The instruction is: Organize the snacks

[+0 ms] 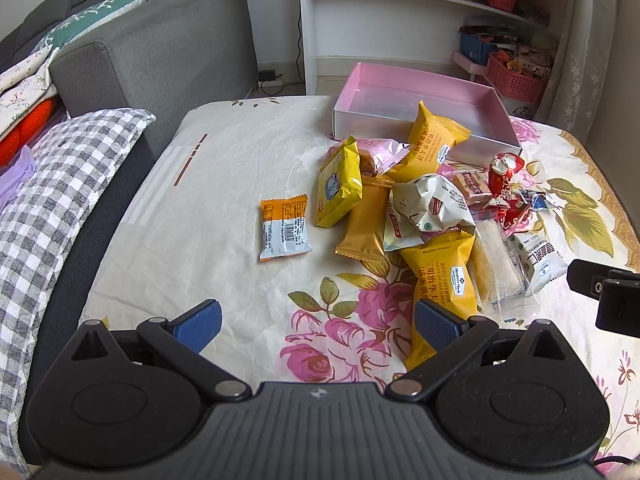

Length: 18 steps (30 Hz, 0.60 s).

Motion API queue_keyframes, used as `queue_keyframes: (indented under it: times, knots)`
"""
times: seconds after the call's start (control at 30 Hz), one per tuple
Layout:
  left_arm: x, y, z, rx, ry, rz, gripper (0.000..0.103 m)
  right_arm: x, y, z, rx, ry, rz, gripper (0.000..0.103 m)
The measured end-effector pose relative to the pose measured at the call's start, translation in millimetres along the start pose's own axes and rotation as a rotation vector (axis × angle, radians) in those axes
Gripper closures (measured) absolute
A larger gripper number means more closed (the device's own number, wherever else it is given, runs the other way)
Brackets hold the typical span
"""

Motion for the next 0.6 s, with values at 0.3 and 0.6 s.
queue_keyframes:
  times: [0.3,0.6]
  knots:
    - [-0.3,0.1,0.0,0.000,0.001,-0.001,0.000,0.1,-0.2,0.1,0.000,-0.001,0.001,0.000]
    - [-1.8,0.9,-1.2,0.000,0.005,-0.002,0.000,0.7,0.9,0.7,-0.004,-0.001,0.004,0.000]
Point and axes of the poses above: each gripper's, at about its wrist camera, not at the fingertips, and y roughly against the way its jaws point, x to its left, z to its top, the point moved 10 cm from there along -y, roughly the way its jaws point, and after that the axes turned 5 degrees about z, right-handed, at the moved point
